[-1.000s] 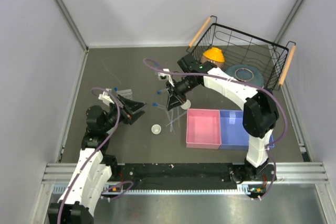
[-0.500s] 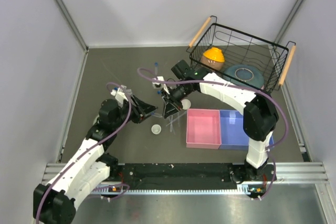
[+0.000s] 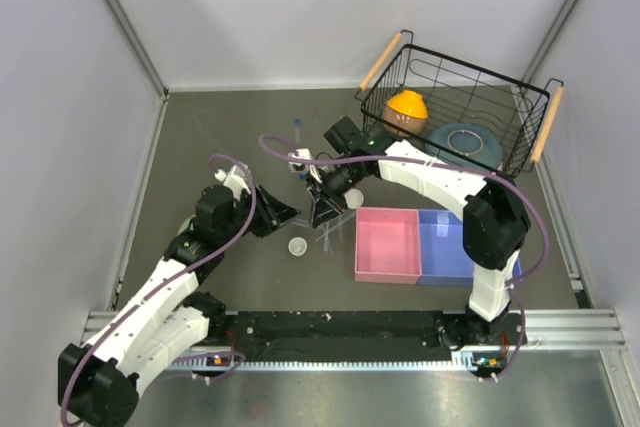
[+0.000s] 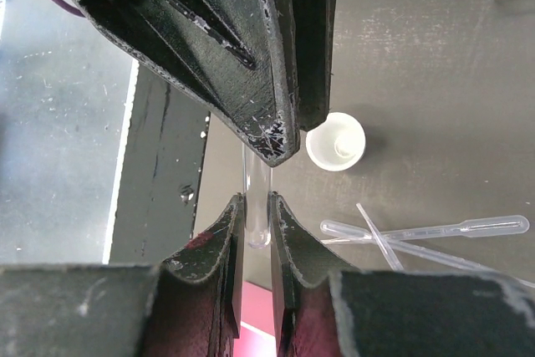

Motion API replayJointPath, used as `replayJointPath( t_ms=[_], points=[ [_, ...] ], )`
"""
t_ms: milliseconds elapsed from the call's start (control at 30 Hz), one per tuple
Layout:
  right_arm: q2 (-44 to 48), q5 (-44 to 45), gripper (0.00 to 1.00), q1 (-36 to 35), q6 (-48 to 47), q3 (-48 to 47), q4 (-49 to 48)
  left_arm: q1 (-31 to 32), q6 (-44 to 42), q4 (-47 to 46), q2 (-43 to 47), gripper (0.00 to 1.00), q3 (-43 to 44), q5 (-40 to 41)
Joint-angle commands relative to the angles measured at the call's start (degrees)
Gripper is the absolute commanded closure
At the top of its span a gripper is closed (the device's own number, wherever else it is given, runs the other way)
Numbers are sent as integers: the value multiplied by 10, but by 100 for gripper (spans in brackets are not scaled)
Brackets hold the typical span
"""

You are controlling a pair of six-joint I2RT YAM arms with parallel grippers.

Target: Organize the chemistry lab equipment

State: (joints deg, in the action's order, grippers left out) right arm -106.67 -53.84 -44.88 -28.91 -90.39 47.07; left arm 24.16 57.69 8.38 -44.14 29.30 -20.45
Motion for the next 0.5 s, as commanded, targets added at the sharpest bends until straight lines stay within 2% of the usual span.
replayJointPath(
  t_ms=[0, 200, 333, 467],
  points=[
    [26, -4, 89, -6, -11, 0, -15, 5, -20, 5, 7, 61, 24, 1],
    [25, -4, 89, -7, -10, 0, -15, 11, -21, 5, 8, 66, 25, 3],
    [27, -1, 88, -7, -12, 5, -15, 11, -23, 4, 9, 85, 28, 2],
    [30, 8, 82, -8, -12, 10, -15, 11, -32, 21, 15, 93, 35, 9]
  ],
)
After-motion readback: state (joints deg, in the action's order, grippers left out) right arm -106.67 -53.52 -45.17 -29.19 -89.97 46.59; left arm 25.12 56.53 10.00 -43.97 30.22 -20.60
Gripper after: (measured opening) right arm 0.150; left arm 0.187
